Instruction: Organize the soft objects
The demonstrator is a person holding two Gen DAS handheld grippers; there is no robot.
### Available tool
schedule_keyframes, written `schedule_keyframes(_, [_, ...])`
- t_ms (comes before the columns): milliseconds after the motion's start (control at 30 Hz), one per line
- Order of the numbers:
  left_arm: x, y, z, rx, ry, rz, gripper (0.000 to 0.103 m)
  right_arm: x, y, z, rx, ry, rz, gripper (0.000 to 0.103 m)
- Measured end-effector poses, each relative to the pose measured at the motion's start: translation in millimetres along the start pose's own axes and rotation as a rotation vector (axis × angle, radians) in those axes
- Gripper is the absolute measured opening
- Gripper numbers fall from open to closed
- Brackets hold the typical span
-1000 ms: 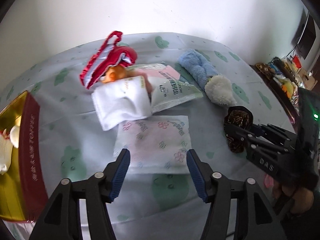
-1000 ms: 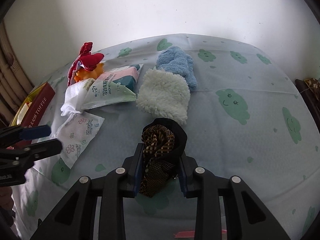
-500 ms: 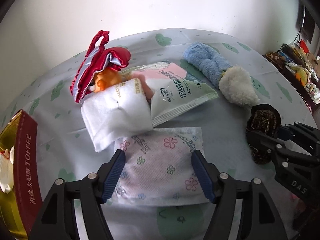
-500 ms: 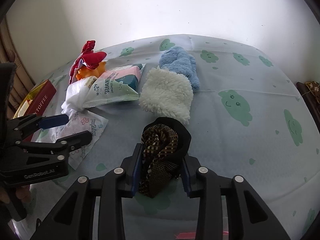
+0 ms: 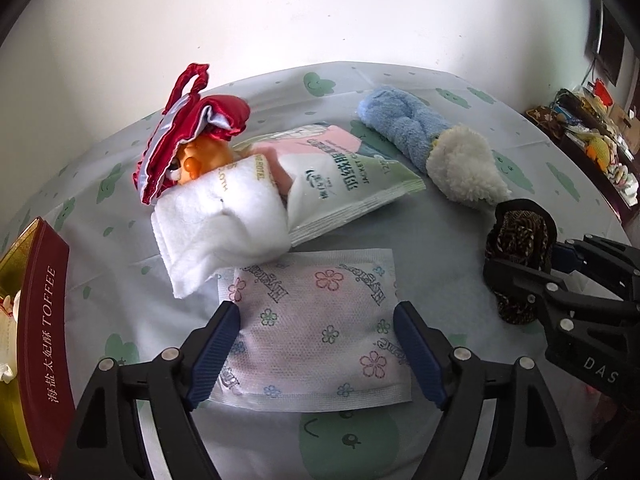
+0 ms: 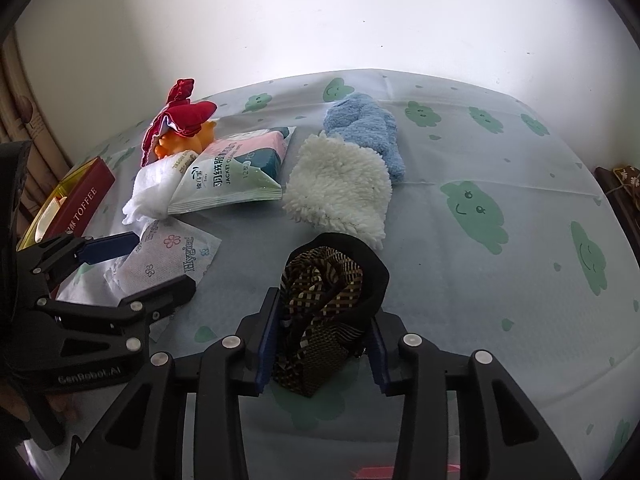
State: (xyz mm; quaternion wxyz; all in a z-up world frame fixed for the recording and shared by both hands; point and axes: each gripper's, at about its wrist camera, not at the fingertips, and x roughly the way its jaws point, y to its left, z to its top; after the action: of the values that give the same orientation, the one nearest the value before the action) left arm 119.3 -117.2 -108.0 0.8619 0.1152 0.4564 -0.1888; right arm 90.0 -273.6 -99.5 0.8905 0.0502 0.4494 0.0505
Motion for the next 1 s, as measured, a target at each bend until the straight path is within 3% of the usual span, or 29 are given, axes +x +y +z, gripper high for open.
schedule_keyframes(167, [4, 2, 0, 0.003, -0.004, -0.025, 0.088, 0, 1, -1, 0.000, 0.000, 0.000, 0.039])
schedule_keyframes(400, [4, 7, -1, -0.009, -0.020, -0.051, 0.086, 0, 1, -1, 0.000, -0.001, 0.000, 0.039])
schedule_keyframes(500, [1, 8, -3, -0.006, -0.027, -0.048, 0.072, 0, 1, -1, 0.000, -0.001, 0.000, 0.040])
schedule_keyframes(567, [-2, 10, -4, -0.007, -0.037, -0.043, 0.049, 0, 1, -1, -0.001, -0.001, 0.000, 0.040])
schedule_keyframes(633, [-4, 13, -4, -0.009, -0.040, -0.041, 0.033, 0, 1, -1, 0.000, -0.001, 0.001, 0.040])
schedule_keyframes(767, [-7, 18, -4, -0.018, -0.040, -0.042, 0.027, 0, 1, -1, 0.000, 0.000, 0.000, 0.040])
schedule_keyframes(1000, [-15, 18, -8, -0.014, -0.037, -0.045, 0.025, 0, 1, -1, -0.002, 0.000, 0.000, 0.041])
